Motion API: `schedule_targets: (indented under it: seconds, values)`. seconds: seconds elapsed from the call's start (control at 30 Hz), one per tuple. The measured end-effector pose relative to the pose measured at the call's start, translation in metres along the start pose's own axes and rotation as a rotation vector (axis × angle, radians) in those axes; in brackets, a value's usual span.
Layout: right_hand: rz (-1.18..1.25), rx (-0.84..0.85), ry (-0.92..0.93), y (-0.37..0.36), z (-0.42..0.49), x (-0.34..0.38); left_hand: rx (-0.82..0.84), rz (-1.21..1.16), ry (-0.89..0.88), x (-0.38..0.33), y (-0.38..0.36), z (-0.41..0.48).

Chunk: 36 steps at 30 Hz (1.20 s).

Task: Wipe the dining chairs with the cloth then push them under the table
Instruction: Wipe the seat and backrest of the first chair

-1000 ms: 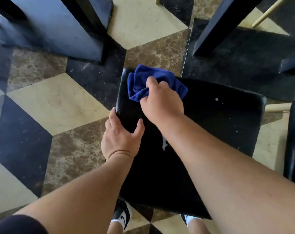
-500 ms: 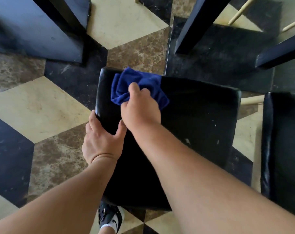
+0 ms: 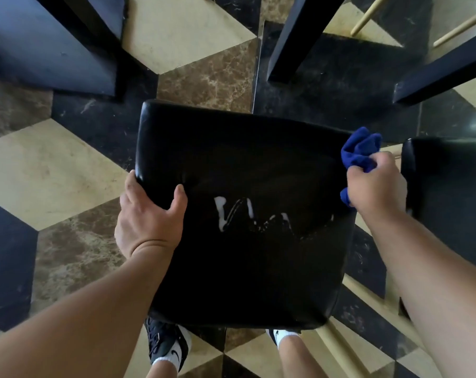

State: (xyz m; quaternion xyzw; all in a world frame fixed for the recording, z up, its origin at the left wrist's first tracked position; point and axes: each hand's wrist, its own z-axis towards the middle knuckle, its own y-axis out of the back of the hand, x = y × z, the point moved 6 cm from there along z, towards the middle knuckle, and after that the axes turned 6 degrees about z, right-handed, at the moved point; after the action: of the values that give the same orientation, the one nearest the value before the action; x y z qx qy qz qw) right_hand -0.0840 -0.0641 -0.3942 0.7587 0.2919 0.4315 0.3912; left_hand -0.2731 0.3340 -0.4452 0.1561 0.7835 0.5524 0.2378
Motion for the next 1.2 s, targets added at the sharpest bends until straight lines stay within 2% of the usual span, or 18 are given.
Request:
schedule_targets:
  seconds: [0.1, 0.17, 0.4, 0.57, 0.63, 0.8, 0.87, 0.93, 1.0, 1.2]
  values:
    - [0.021, -0.085, 0.035, -0.015, -0.019, 0.017, 0.001, 0.004, -0.008, 0.0, -0.001, 0.0]
    - [0.005, -0.056, 0.131, -0.035, -0.042, 0.042, 0.002, 0.012, -0.011, 0.0, -0.002, 0.001]
    - [0.017, 0.331, 0.425, -0.123, -0.14, 0.119, -0.014, 0.012, -0.017, 0.002, -0.003, 0.003]
    - [0.011, 0.543, 0.54, -0.135, -0.151, 0.124, -0.023, 0.034, -0.019, 0.001, -0.005, 0.003]
    - [-0.029, 0.513, 0.567, -0.126, -0.137, 0.122, -0.028, 0.034, -0.017, 0.002, -0.004, 0.003]
    - [-0.09, 0.218, 0.528, -0.088, -0.068, 0.113, -0.038, 0.037, -0.031, 0.001, -0.004, 0.0]
    - [-0.068, 0.184, 0.519, -0.084, -0.054, 0.115, -0.041, 0.034, -0.028, 0.001, -0.004, 0.0]
    - [-0.083, 0.196, 0.589, -0.092, -0.071, 0.117, -0.042, 0.037, -0.029, 0.001, -0.004, 0.0]
    - [-0.131, 0.315, 0.717, -0.109, -0.115, 0.113, -0.04, 0.032, -0.028, 0.0, -0.004, 0.0]
    - [-0.28, 0.865, 0.956, -0.138, -0.239, 0.07, -0.033, 0.036, -0.038, -0.002, -0.002, 0.001]
